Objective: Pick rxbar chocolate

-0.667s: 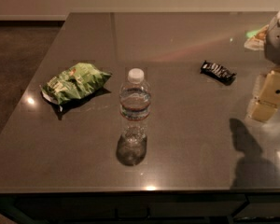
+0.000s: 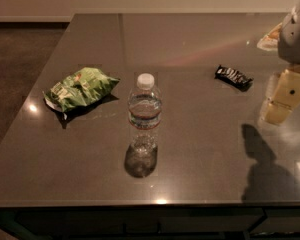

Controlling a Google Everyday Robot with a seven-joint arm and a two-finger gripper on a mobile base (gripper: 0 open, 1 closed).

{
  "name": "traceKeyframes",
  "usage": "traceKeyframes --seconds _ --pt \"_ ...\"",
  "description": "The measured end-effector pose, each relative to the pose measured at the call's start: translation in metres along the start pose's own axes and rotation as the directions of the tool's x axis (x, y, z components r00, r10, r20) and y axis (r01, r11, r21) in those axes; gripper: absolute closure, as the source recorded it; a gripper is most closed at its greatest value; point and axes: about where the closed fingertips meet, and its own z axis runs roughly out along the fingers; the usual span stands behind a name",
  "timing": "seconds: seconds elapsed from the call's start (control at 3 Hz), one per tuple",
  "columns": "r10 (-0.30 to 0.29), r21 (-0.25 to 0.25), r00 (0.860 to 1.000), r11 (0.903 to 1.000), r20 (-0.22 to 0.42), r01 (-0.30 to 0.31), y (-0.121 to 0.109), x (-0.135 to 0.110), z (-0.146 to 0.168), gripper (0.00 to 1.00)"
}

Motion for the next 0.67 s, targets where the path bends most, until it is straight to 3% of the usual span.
traceKeyframes --seconds 0.67 --pt "0.036 -0.004 0.999 0.9994 0.038 -0.036 -0.053 -0.037 0.05 0.0"
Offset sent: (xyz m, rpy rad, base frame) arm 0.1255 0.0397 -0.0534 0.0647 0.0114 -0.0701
